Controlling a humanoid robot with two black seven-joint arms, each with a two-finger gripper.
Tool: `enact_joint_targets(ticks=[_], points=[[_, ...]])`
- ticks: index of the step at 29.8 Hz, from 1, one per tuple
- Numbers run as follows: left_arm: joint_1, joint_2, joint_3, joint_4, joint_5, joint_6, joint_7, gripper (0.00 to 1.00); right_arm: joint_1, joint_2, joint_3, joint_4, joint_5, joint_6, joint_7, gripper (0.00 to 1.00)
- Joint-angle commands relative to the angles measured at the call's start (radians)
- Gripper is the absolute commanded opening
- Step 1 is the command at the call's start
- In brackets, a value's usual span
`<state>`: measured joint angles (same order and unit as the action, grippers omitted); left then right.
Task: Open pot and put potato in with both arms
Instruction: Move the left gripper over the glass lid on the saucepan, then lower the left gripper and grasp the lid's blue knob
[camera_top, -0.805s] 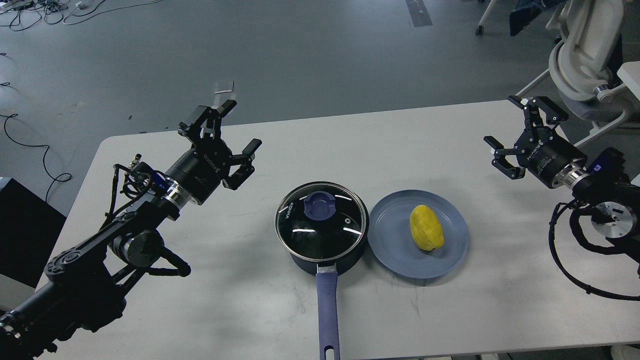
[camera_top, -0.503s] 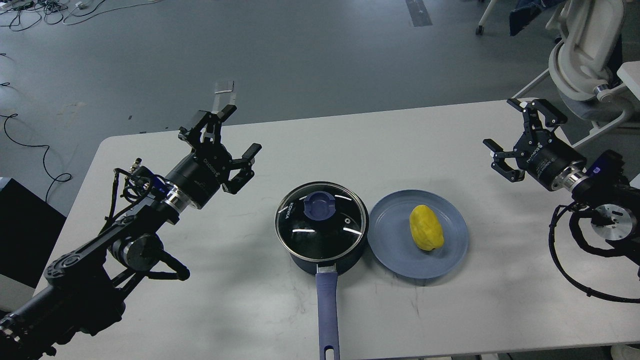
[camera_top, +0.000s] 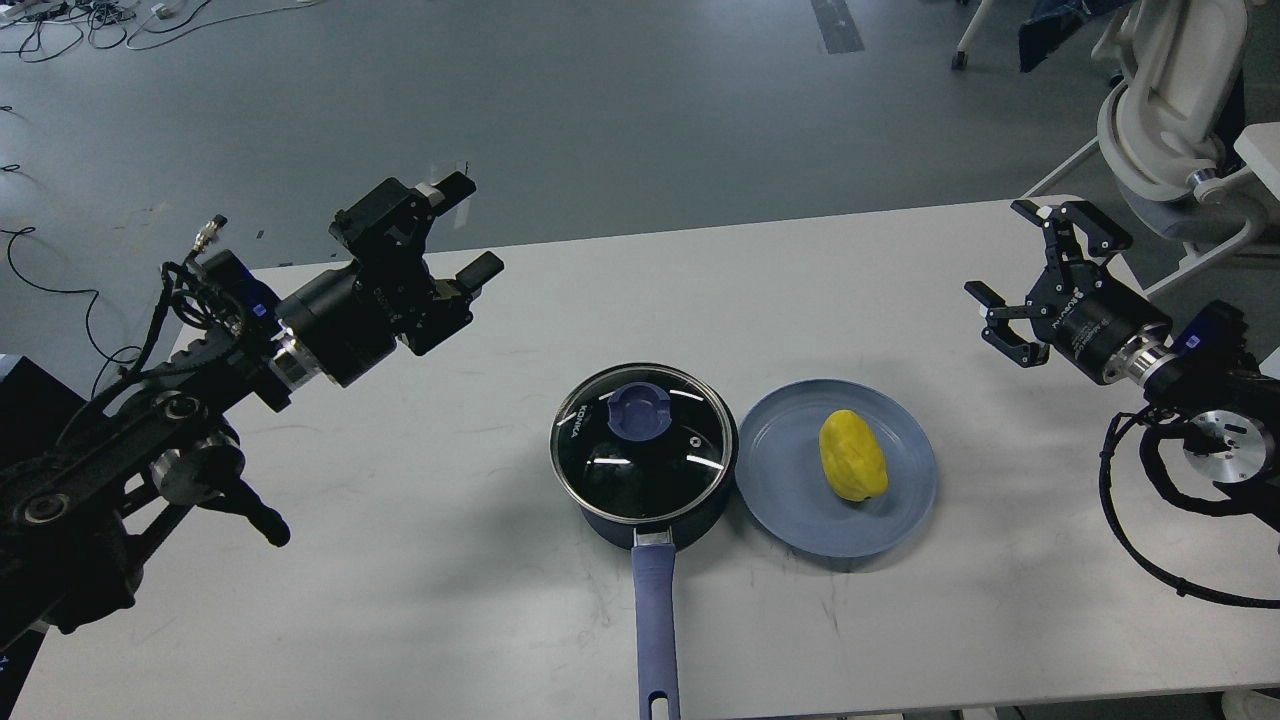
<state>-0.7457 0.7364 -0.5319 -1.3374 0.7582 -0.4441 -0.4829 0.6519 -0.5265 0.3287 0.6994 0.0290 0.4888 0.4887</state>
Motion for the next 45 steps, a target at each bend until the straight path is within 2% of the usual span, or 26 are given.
enact_joint_targets(ticks=[1, 4, 8, 11, 18, 30, 45], points=[[-0.072, 0.040, 0.003, -0.129, 0.180, -0.005, -0.006, 0.98, 0.000, 0.002, 0.000, 0.000, -0.001, 0.000, 0.000, 0.98], [-0.151, 0.034, 0.017, -0.190, 0.307, -0.043, -0.006, 0.98, 0.000, 0.002, 0.000, 0.000, -0.003, 0.000, 0.000, 0.98], [-0.214, -0.003, 0.032, -0.209, 0.617, -0.045, -0.006, 0.97, 0.000, -0.001, 0.000, 0.000, -0.003, 0.000, 0.000, 0.98], [-0.254, -0.055, 0.073, -0.201, 0.853, -0.045, -0.006, 0.96, 0.000, 0.000, 0.000, 0.000, -0.004, 0.000, 0.000, 0.98], [-0.342, -0.159, 0.228, -0.135, 1.127, -0.045, -0.006, 0.96, 0.002, 0.002, 0.000, -0.001, -0.009, 0.000, 0.000, 0.98], [-0.343, -0.264, 0.300, 0.049, 1.196, -0.036, -0.006, 0.96, 0.000, 0.002, -0.005, -0.001, -0.011, 0.000, 0.000, 0.98], [-0.307, -0.265, 0.342, 0.092, 1.244, 0.018, -0.006, 0.95, 0.000, 0.000, -0.005, -0.001, -0.011, 0.000, 0.000, 0.98]])
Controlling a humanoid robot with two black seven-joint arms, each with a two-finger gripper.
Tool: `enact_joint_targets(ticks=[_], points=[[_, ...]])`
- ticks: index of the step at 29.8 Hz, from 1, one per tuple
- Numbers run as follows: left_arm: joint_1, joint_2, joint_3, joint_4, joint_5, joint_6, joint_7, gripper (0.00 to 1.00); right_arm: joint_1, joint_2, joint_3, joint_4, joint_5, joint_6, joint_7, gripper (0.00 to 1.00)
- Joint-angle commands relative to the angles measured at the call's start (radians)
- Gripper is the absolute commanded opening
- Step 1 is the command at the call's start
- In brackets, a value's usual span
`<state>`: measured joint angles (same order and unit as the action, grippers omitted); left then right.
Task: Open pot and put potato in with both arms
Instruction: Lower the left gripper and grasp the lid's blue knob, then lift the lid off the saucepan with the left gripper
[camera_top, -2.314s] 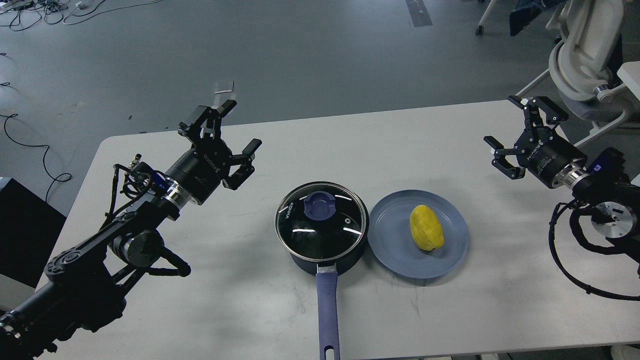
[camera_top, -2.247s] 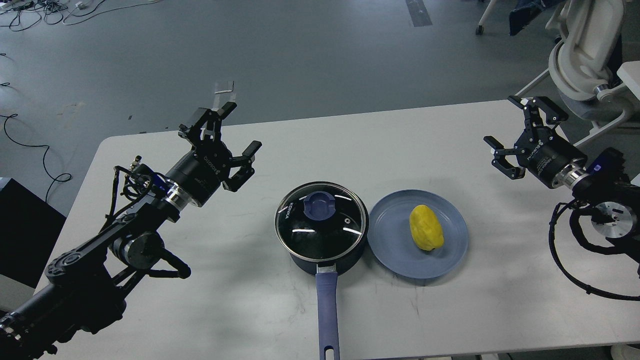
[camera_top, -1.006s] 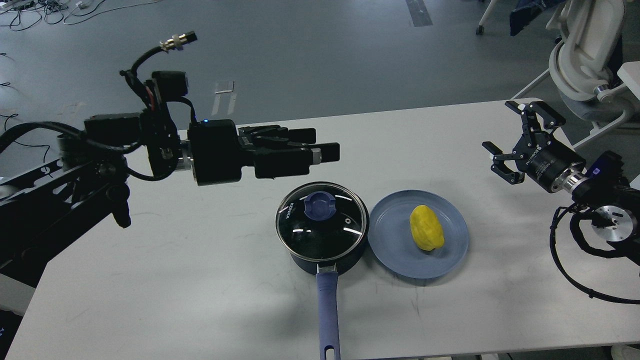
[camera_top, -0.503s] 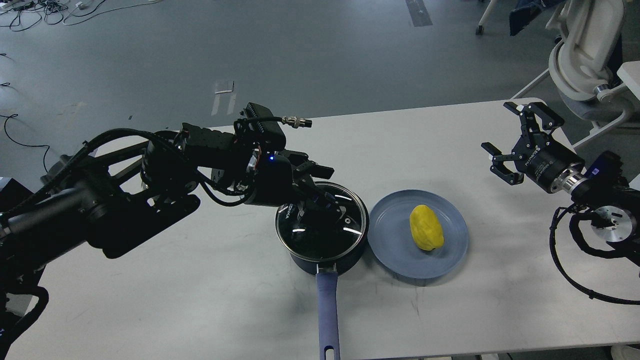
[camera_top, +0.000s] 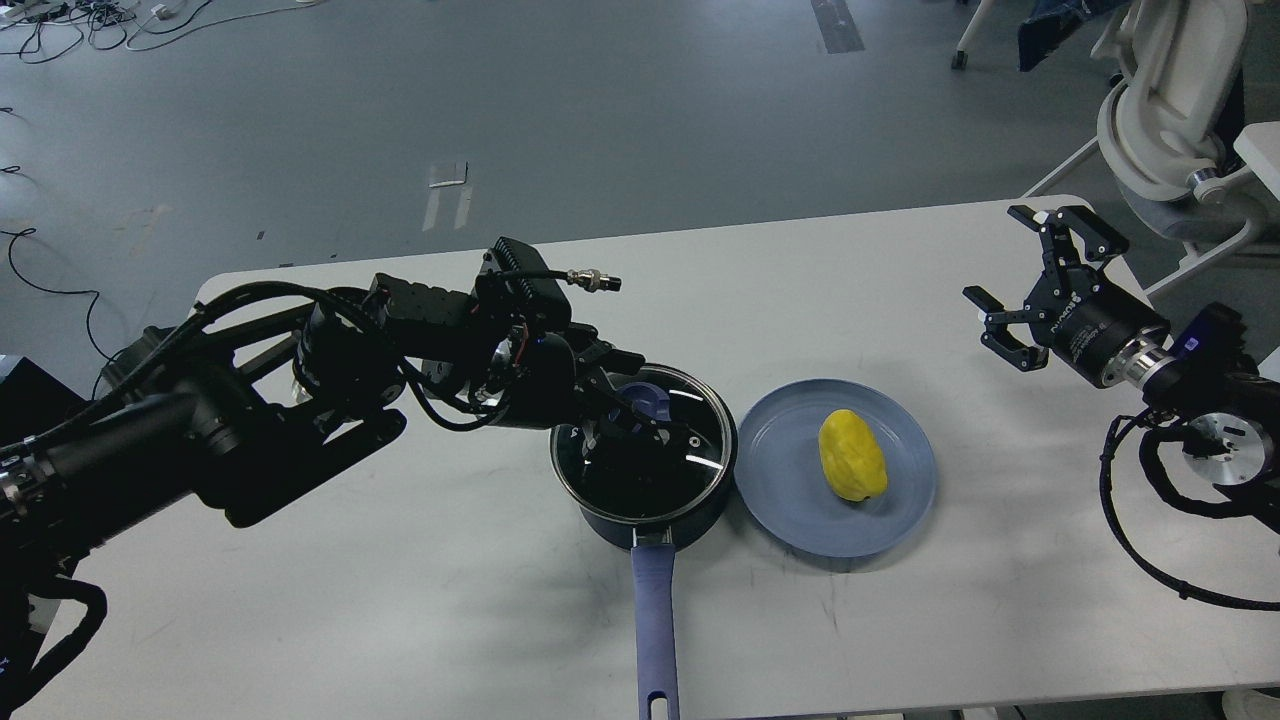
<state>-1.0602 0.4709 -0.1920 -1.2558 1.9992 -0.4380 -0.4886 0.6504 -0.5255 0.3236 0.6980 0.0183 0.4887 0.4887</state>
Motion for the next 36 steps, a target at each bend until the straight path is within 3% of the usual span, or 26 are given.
enact_joint_targets(ticks=[1, 15, 17, 25, 36], points=[[0.014, 0.002, 0.002, 0.010, 0.003, 0.012, 0.000, 0.95, 0.002, -0.001, 0.002, 0.000, 0.000, 0.000, 0.000, 0.98], [0.031, 0.003, 0.003, 0.010, 0.015, 0.016, 0.000, 0.90, 0.002, -0.004, 0.002, 0.002, 0.000, 0.000, 0.000, 0.98], [0.039, 0.005, 0.003, 0.010, 0.015, 0.016, 0.000, 0.87, 0.000, -0.002, 0.002, 0.002, 0.000, 0.000, 0.000, 0.98], [0.037, 0.005, 0.002, 0.007, 0.032, 0.016, 0.000, 0.57, 0.002, -0.004, 0.002, 0.002, 0.000, 0.000, 0.000, 0.98], [-0.046, 0.067, -0.001, -0.059, 0.024, 0.018, 0.000, 0.54, 0.002, -0.008, 0.002, 0.003, 0.000, 0.000, 0.000, 0.98]])
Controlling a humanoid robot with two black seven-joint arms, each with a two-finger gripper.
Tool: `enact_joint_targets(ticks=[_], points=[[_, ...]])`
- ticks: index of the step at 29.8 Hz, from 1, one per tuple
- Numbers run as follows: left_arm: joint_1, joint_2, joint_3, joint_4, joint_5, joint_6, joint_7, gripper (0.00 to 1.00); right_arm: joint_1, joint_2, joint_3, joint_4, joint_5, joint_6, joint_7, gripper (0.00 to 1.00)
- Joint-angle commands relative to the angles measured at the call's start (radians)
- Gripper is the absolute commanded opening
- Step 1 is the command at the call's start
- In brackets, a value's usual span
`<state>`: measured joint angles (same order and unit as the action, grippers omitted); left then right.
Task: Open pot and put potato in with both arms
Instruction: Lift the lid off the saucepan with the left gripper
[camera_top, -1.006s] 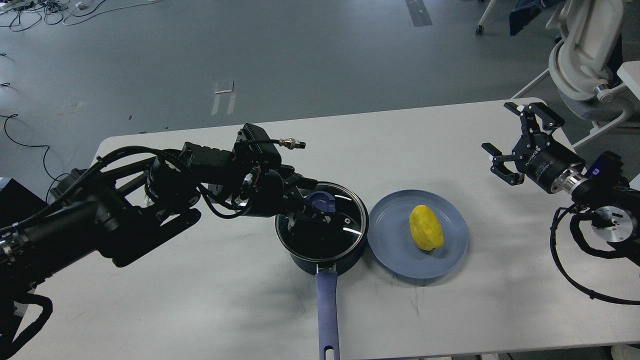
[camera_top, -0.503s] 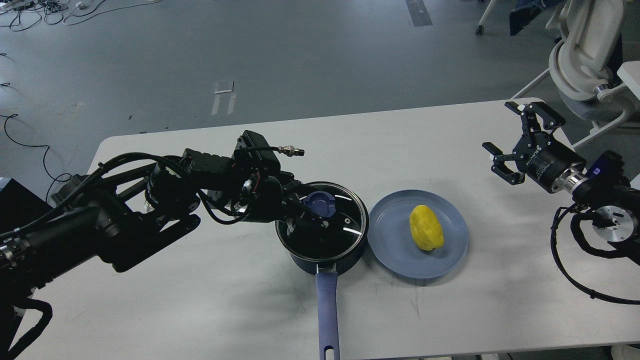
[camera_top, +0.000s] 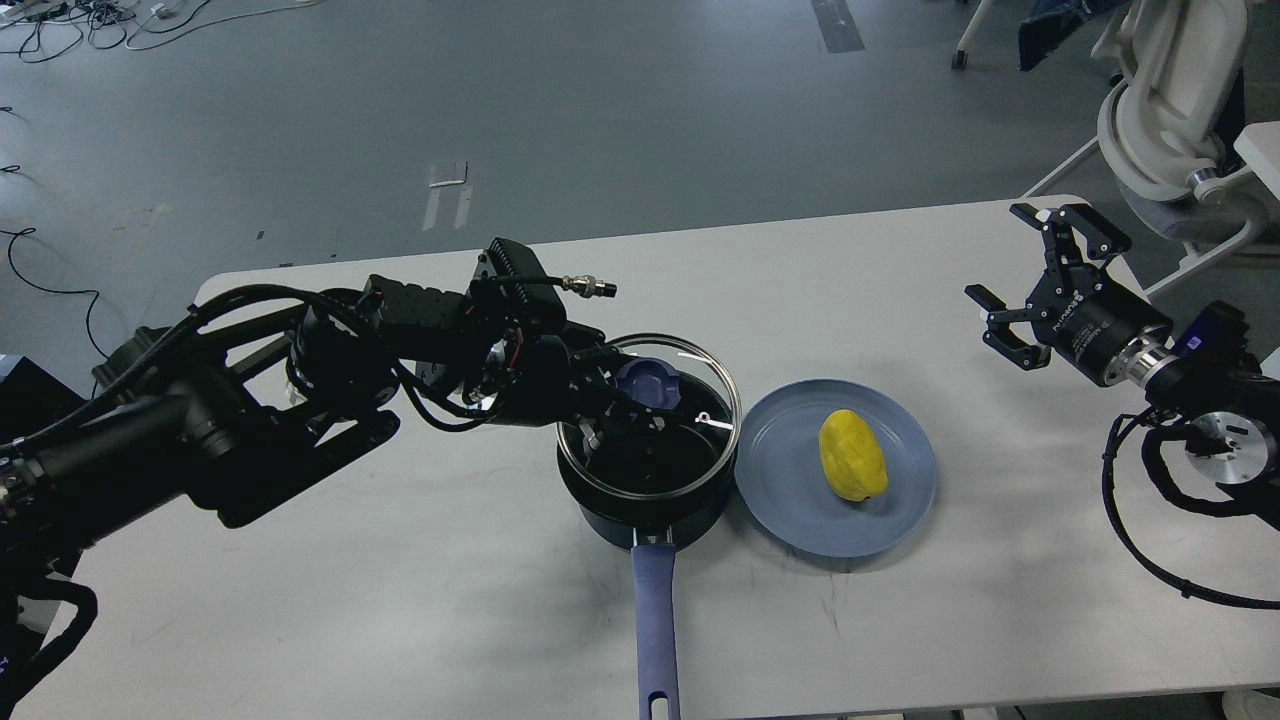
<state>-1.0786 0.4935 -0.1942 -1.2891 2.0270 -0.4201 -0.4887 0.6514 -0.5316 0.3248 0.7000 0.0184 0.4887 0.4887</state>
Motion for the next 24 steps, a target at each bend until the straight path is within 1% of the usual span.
enact_joint_targets(ticks=[1, 4, 5, 7, 8, 11, 13, 14, 15, 17, 19, 24], points=[[-0.033, 0.062, 0.001, -0.030, -0.004, 0.000, 0.000, 0.54, 0.001, -0.002, 0.000, 0.001, 0.000, 0.000, 0.000, 0.98], [-0.041, 0.154, 0.001, -0.032, -0.007, 0.033, 0.000, 0.54, 0.001, -0.004, 0.000, 0.001, 0.000, 0.000, 0.000, 0.98], [-0.038, 0.195, 0.002, -0.032, -0.008, 0.064, 0.000, 0.54, 0.001, -0.004, 0.000, 0.001, 0.000, 0.000, 0.000, 0.98], [-0.029, 0.240, 0.004, -0.032, -0.010, 0.089, 0.000, 0.54, 0.001, -0.004, 0.000, 0.001, 0.000, 0.000, 0.000, 0.98], [-0.024, 0.285, 0.006, -0.033, -0.010, 0.107, 0.000, 0.54, 0.001, -0.002, 0.000, 0.003, 0.000, 0.000, 0.000, 0.98], [0.037, 0.396, 0.009, -0.032, -0.020, 0.145, 0.000, 0.54, 0.001, -0.001, 0.000, 0.001, 0.000, 0.000, 0.000, 0.98], [0.068, 0.427, 0.009, -0.027, -0.043, 0.168, 0.000, 0.54, 0.001, 0.001, 0.000, 0.001, 0.000, 0.000, 0.000, 0.98], [0.106, 0.456, 0.010, -0.021, -0.072, 0.190, 0.000, 0.54, 0.001, 0.001, 0.000, 0.003, 0.000, 0.000, 0.000, 0.98], [0.126, 0.468, 0.010, -0.021, -0.086, 0.198, 0.000, 0.54, 0.001, 0.002, -0.001, 0.003, -0.001, 0.000, 0.000, 0.98], [0.208, 0.508, 0.009, -0.016, -0.123, 0.224, 0.000, 0.54, 0.001, 0.004, 0.000, 0.001, -0.001, 0.000, 0.000, 0.98], [0.253, 0.517, 0.009, -0.007, -0.132, 0.254, 0.000, 0.54, 0.001, 0.005, -0.001, 0.001, -0.001, 0.000, 0.000, 0.98], [0.324, 0.514, 0.009, 0.031, -0.134, 0.325, 0.000, 0.55, 0.001, 0.004, -0.001, 0.001, -0.001, 0.000, 0.000, 0.98]])
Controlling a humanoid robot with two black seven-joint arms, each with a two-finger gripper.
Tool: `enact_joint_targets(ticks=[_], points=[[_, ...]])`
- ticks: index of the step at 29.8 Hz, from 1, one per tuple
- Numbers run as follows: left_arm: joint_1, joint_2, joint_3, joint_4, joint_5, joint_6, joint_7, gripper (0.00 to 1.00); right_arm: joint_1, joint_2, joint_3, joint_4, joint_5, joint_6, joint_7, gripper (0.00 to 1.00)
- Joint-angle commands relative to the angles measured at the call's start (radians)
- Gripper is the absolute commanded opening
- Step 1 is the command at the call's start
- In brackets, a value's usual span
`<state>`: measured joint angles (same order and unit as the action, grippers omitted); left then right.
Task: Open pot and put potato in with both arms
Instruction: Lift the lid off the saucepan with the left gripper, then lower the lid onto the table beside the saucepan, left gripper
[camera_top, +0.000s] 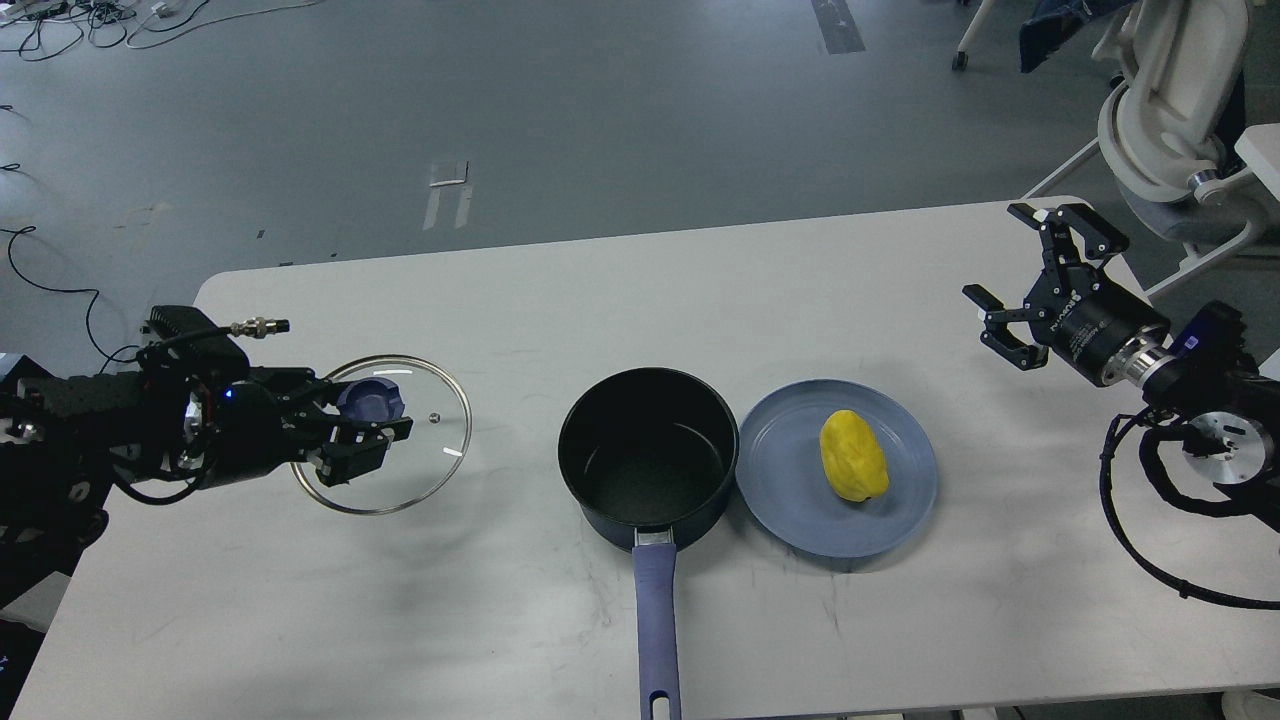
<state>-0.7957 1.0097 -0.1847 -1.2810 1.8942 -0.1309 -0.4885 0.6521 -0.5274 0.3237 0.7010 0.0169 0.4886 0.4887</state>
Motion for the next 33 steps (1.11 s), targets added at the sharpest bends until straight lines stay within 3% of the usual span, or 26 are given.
enact_joint_targets(ticks=[1, 15, 29, 33], points=[[0.053, -0.006, -0.001, 0.035, -0.001, 0.043, 0.000, 0.55, 0.000, 0.000, 0.000, 0.000, 0.000, 0.000, 0.000, 0.98], [0.142, -0.048, -0.001, 0.157, 0.002, 0.111, 0.000, 0.59, 0.000, -0.006, 0.000, 0.000, 0.000, 0.000, 0.000, 0.98], [0.170, -0.066, -0.002, 0.173, -0.003, 0.112, 0.000, 0.81, 0.001, -0.009, 0.001, 0.000, 0.000, 0.000, 0.000, 0.98], [0.156, -0.063, -0.013, 0.164, -0.048, 0.112, 0.000, 0.97, 0.003, -0.009, 0.000, 0.000, 0.000, 0.000, 0.000, 0.98]])
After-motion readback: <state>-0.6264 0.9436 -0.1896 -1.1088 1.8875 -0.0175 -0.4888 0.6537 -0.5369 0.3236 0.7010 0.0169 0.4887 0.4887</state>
